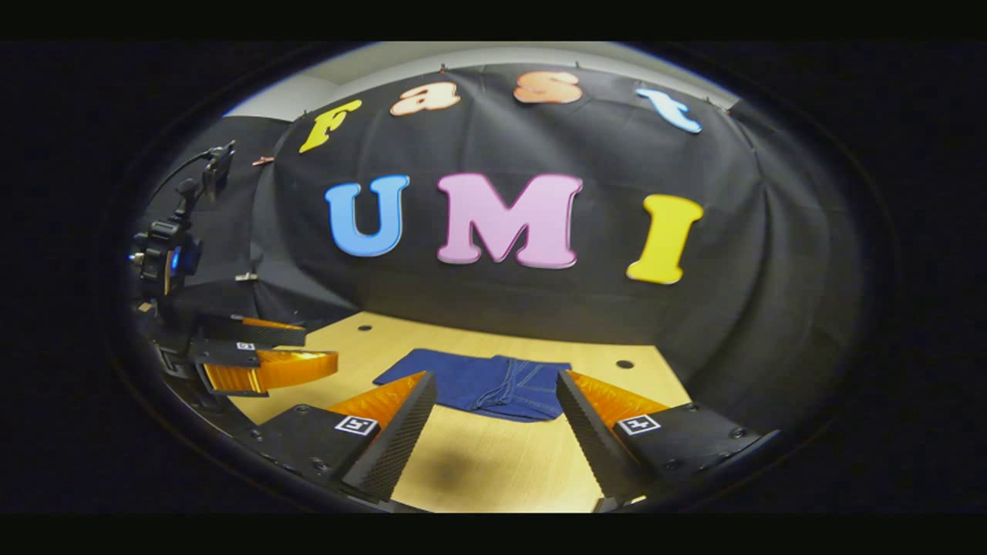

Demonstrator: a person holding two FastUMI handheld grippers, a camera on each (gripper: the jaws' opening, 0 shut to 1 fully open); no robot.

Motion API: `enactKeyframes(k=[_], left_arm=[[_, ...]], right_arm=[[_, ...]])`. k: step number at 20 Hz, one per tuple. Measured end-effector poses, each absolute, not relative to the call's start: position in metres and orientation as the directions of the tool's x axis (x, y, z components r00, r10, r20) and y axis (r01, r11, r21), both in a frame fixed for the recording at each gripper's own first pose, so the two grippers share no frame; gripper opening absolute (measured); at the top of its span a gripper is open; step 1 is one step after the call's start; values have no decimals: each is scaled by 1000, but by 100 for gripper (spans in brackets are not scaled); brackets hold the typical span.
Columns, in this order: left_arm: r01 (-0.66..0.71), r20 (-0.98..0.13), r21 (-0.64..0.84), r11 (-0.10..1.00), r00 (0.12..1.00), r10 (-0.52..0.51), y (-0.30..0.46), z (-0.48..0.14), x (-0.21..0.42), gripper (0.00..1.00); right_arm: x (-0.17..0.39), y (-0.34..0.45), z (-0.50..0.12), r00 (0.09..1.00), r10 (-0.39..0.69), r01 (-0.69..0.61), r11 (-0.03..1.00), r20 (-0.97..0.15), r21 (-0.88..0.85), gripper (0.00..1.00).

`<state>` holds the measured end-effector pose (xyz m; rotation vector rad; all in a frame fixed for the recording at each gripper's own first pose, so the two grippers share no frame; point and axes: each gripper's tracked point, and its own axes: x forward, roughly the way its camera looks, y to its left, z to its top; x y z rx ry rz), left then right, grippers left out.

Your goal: Grasp the waist and the cuffs of the jeans and fold them to make the two legs overlap; first hold the waist and fold one-third of the jeans toward the cuffs, then hold the cuffs and fold the remaining one-third in the same direction to finish folding.

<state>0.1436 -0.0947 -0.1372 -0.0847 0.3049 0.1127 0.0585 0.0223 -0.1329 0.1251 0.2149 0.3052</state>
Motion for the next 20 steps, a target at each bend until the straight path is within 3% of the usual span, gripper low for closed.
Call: enactKeyframes(k=[4,7,20], left_arm=[[-120,-216,5,993,969,118,-97,-108,113,97],[-119,-180,-22,993,977,113,-100,-101,113,96],[-199,-190,-61,978,964,185,-68,-93,93,96]], right_arm=[[13,20,-101,956,256,-240,963,-141,123,97],[0,19,-85,962,246,-228,963,-121,146,97],[9,-3,-71,976,197,-186,975,-88,125,97]])
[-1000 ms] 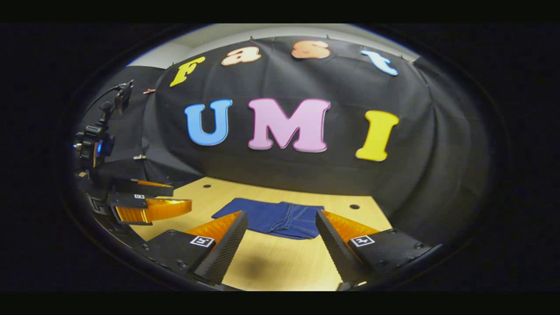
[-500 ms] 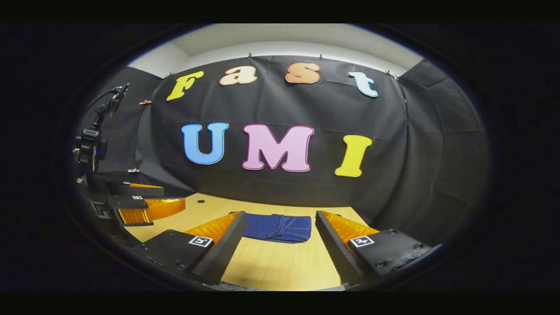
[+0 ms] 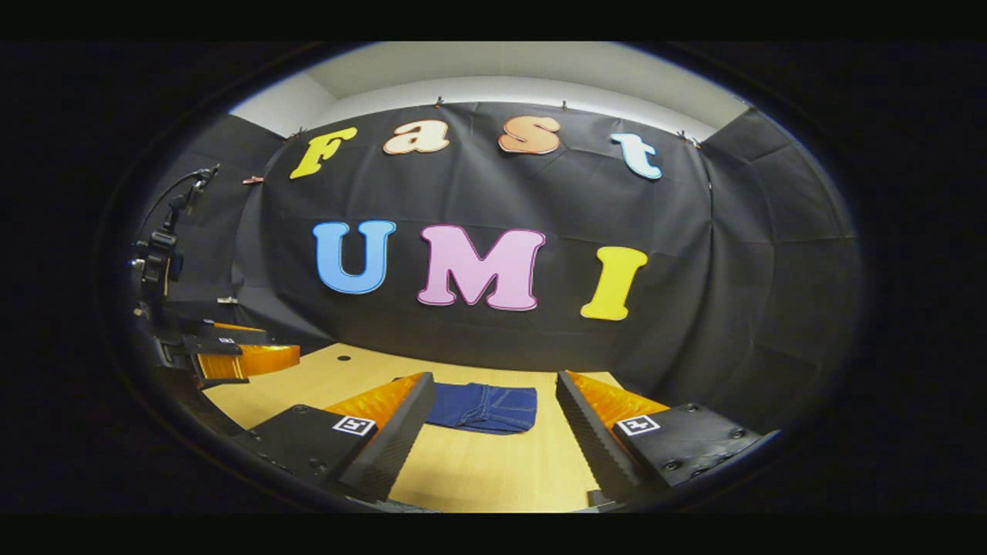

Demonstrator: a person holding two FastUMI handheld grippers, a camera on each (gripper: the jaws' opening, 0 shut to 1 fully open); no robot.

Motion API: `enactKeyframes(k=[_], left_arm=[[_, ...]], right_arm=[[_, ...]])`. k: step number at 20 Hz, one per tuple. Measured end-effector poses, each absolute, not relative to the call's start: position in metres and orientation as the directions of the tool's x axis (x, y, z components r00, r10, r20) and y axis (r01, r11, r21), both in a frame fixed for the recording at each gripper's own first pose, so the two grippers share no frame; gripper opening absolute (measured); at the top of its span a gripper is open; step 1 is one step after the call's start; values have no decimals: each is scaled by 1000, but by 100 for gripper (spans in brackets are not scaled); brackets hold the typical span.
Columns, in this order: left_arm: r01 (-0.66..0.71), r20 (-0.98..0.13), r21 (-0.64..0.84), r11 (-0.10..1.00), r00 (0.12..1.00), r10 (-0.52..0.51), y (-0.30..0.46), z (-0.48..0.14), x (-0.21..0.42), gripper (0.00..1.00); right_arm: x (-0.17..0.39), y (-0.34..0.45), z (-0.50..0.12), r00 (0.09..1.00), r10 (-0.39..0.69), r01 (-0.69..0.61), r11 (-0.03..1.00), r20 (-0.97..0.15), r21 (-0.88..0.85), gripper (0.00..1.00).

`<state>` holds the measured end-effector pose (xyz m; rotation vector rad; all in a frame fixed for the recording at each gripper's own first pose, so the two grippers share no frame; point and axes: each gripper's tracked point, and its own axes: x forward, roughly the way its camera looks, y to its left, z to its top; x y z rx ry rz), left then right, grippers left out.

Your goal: Grasp the waist and the cuffs of the jeans and fold them to make the two legs overlap; first hold the waist and fold one-third of the jeans toward the cuffs, then hold the cuffs and fold the remaining one-third in the same direction to finish folding.

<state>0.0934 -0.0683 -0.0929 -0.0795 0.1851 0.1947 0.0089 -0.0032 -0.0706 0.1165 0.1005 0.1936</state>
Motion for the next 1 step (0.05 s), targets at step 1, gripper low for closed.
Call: enactKeyframes(k=[1], left_arm=[[-202,-190,-50,978,963,190,-66,-93,95,96]], right_arm=[[11,-4,-70,977,197,-186,974,-85,127,97]])
